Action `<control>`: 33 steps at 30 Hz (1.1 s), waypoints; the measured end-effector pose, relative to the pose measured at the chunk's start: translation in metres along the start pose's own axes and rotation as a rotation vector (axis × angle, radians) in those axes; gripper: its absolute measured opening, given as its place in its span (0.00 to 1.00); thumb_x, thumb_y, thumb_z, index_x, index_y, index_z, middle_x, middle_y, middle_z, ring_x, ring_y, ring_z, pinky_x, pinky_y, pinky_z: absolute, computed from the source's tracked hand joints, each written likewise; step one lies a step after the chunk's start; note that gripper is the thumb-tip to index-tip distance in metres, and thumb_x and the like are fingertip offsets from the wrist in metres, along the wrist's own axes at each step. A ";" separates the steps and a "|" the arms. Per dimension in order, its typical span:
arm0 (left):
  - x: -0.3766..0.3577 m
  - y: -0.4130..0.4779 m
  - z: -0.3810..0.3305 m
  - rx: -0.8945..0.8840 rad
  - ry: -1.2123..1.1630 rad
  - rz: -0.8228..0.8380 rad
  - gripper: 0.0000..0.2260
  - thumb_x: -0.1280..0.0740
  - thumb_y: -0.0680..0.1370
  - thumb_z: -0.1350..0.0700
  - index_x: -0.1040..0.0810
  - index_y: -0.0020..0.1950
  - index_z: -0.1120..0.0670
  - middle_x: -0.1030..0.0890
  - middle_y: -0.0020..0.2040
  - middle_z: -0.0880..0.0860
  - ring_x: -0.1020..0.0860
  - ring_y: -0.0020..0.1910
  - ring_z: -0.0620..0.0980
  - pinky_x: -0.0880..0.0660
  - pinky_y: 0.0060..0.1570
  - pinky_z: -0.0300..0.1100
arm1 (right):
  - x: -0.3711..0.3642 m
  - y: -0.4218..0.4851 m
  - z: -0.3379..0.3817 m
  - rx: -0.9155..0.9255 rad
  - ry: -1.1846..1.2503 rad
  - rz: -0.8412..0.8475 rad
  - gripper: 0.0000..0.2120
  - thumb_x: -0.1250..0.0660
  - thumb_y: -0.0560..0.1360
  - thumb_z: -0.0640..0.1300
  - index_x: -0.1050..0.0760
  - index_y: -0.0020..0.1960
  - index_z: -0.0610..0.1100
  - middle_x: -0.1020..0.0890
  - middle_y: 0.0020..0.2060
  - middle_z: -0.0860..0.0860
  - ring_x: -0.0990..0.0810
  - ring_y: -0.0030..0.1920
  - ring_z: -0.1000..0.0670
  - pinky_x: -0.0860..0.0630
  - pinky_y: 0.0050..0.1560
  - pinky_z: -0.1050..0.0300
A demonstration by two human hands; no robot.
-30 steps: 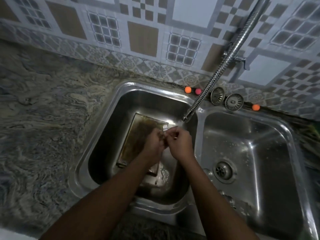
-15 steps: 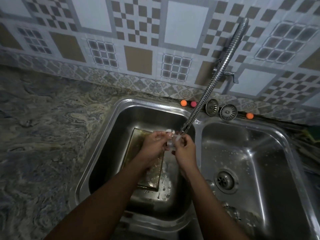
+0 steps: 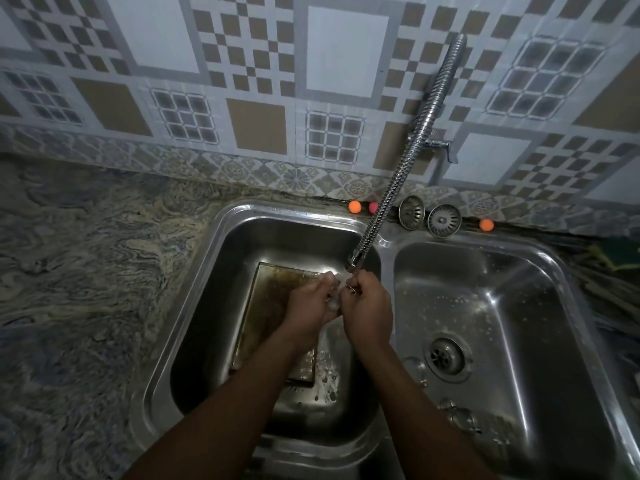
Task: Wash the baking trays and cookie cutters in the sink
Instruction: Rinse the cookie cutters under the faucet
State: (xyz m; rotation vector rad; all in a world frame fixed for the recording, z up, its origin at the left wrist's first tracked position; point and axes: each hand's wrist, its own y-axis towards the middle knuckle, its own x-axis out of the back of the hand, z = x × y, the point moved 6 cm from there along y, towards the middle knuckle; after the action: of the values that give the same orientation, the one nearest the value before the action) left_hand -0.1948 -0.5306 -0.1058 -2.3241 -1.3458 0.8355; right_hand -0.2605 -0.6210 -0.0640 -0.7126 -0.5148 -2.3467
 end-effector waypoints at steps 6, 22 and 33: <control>-0.002 -0.006 -0.012 -0.101 -0.002 -0.004 0.11 0.30 0.78 0.56 0.18 0.52 0.63 0.15 0.41 0.55 0.18 0.35 0.45 0.24 0.32 0.35 | 0.001 -0.003 0.006 0.013 0.085 0.037 0.07 0.36 0.78 0.43 0.30 0.42 0.50 0.24 0.33 0.56 0.24 0.33 0.58 0.30 0.32 0.61; 0.025 0.001 -0.019 -0.181 0.228 -0.383 0.07 0.28 0.71 0.69 0.19 0.44 0.58 0.16 0.38 0.60 0.22 0.28 0.49 0.27 0.26 0.37 | -0.017 -0.004 -0.007 -0.240 0.475 0.269 0.04 0.28 0.73 0.37 0.20 0.40 0.44 0.16 0.33 0.45 0.16 0.34 0.48 0.20 0.39 0.51; 0.012 0.000 -0.031 -0.262 0.232 -0.076 0.15 0.27 0.74 0.66 0.20 0.59 0.56 0.15 0.50 0.58 0.16 0.46 0.50 0.20 0.44 0.39 | -0.005 0.001 -0.016 -0.280 0.402 0.122 0.09 0.38 0.80 0.46 0.22 0.48 0.43 0.21 0.30 0.49 0.22 0.27 0.50 0.26 0.28 0.56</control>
State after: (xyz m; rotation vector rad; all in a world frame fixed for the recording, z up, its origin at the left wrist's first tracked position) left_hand -0.1703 -0.5196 -0.0857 -2.4527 -1.5031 0.3697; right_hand -0.2619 -0.6275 -0.0792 -0.3608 0.0331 -2.3823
